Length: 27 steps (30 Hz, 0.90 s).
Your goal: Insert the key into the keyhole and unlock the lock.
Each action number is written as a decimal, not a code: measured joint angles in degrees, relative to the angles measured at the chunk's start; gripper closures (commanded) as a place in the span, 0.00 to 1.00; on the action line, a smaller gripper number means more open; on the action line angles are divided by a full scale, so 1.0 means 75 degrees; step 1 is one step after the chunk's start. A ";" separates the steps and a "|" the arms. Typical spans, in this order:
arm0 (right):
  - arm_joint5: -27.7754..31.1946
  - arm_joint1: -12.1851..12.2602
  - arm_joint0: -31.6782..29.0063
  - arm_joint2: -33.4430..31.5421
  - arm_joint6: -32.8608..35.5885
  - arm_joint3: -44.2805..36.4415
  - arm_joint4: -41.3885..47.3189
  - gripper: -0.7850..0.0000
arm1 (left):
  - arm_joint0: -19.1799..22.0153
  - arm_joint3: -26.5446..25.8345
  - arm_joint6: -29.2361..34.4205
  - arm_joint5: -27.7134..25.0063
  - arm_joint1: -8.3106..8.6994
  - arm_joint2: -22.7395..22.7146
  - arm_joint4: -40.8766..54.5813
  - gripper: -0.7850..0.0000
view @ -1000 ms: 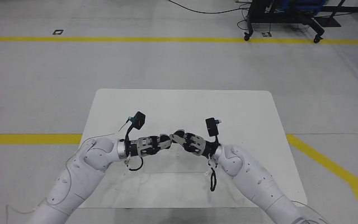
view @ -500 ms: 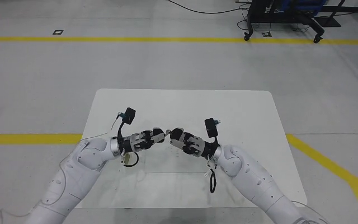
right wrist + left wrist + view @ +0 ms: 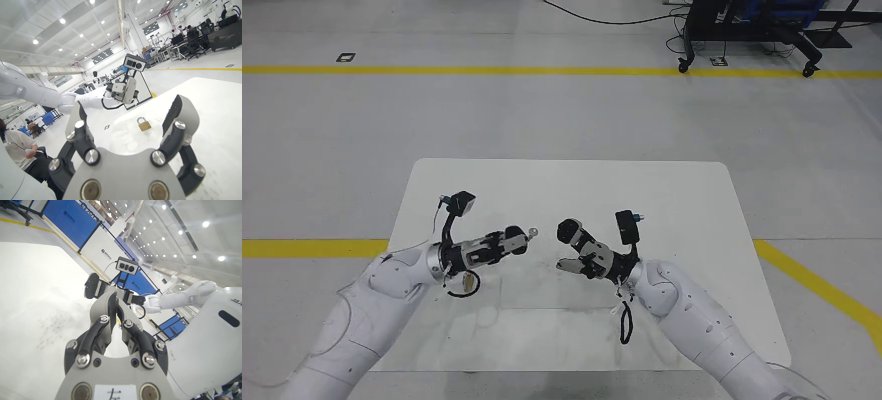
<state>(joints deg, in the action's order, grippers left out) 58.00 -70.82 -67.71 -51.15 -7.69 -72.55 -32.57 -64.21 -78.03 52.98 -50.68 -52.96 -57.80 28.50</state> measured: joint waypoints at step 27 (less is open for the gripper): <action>-0.2083 0.0956 0.0405 -0.0106 0.8368 -0.0852 0.5957 0.45 | 0.0641 -0.0649 0.0278 0.0192 0.0496 0.1169 -0.2422 1.00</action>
<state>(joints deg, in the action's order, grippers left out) 42.38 -63.65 -64.67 -51.95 55.07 -78.94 12.10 -59.40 -82.90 55.06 -49.24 -49.23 -49.03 10.33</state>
